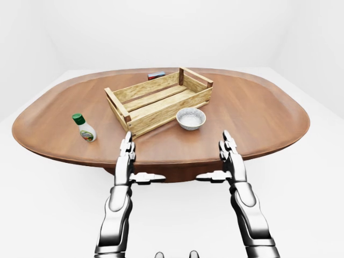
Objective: Pick up the salad dressing and put it in the tray.
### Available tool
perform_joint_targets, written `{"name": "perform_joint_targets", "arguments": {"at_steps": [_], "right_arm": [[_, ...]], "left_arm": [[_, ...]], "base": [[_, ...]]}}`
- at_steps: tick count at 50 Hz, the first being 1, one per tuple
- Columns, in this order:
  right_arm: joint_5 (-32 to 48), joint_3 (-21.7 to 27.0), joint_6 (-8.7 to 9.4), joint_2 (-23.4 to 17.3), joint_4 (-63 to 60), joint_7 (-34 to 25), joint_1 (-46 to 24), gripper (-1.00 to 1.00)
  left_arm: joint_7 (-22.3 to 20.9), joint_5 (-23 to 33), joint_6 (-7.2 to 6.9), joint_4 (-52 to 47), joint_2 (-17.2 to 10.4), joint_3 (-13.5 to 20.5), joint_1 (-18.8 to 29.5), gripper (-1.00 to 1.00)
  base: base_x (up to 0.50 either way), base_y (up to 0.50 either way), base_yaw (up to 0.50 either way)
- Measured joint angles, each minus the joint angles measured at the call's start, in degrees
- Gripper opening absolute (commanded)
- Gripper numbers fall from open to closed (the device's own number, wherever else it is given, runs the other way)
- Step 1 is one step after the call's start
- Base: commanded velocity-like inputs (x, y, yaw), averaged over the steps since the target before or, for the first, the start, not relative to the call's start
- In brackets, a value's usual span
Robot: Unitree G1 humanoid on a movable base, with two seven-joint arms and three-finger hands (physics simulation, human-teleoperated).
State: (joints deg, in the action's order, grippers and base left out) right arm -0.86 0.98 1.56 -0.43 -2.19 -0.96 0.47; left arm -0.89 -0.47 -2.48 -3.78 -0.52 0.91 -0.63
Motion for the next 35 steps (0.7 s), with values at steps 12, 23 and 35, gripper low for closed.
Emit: {"name": "perform_joint_targets", "arguments": {"at_steps": [12, 23, 35], "right_arm": [[-2.13, 3.46, 3.44, -1.0, -12.15, -1.24, 1.65, 1.0], [-4.44, 9.06, 3.44, -2.2, -21.81, -1.87, 2.35, 1.0], [-10.16, 20.71, 3.44, -4.35, -32.5, -2.81, 2.54, 1.0]], "left_arm": [[-2.54, -2.88, -2.52, -16.78, -1.75, 6.0, -1.28, 1.0], [-3.98, -7.29, -2.52, -26.95, -4.64, 15.4, -0.07, 1.0], [-4.44, -12.97, -2.52, -33.7, -9.44, 26.77, 2.21, 1.0]], "base": [[0.0, 0.0, 0.0], [0.0, 0.0, 0.0], [0.0, 0.0, 0.0]]}}
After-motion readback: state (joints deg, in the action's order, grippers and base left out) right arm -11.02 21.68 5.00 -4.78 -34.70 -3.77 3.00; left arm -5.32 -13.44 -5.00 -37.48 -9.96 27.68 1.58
